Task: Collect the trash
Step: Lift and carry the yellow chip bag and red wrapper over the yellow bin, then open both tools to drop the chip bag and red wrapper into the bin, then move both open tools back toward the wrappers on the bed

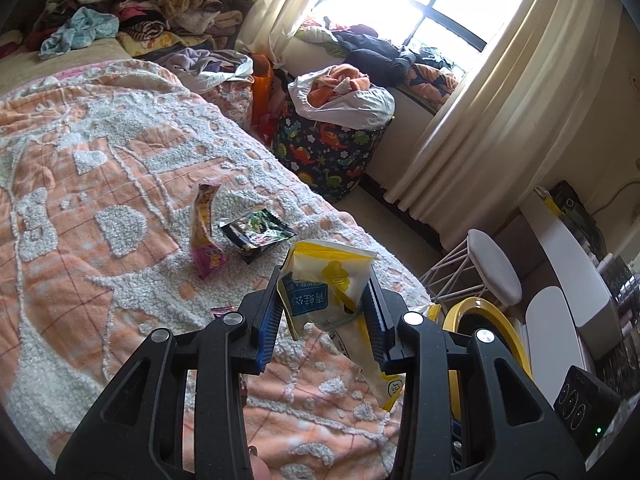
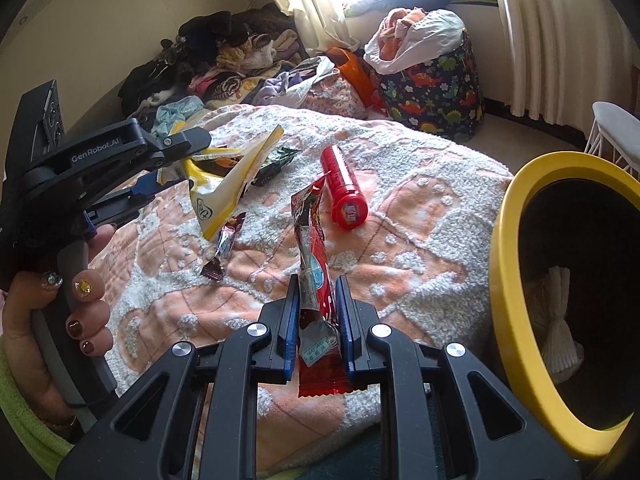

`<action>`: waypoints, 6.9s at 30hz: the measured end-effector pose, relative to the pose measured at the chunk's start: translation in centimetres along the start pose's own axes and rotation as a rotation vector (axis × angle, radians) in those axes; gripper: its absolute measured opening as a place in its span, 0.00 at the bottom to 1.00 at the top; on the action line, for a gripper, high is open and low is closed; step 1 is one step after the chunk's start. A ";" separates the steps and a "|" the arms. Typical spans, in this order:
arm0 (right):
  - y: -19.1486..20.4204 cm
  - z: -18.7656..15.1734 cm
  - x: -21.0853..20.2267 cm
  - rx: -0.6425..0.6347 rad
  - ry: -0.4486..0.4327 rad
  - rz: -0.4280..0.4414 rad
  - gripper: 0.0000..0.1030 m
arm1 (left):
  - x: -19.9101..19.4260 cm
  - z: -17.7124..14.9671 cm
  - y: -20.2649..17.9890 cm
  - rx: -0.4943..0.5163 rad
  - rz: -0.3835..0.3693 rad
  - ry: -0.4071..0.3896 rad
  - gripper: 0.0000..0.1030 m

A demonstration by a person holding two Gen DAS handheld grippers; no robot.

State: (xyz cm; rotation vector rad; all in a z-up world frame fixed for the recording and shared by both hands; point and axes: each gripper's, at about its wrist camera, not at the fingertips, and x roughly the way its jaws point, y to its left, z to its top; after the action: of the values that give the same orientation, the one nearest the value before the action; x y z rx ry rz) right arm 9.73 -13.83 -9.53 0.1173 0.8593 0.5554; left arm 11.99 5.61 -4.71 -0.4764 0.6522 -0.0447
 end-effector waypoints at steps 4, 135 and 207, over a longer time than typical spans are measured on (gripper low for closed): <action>-0.6 0.0 -0.6 0.015 -0.012 -0.006 0.16 | -0.1 -0.1 -0.7 0.017 -0.008 0.003 0.29; -22.0 -0.3 -10.3 0.527 -0.239 -0.234 0.22 | 9.0 -10.8 -20.5 0.517 -0.179 0.223 0.33; -0.8 1.4 -4.3 0.030 -0.162 -0.024 0.66 | 0.1 -0.4 -2.2 0.130 0.127 -0.090 0.89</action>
State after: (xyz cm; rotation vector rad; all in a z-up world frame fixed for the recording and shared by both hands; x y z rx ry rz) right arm 8.90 -16.53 -5.96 0.1773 0.7102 0.5036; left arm 12.03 3.43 -4.07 -0.3095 0.5862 0.0535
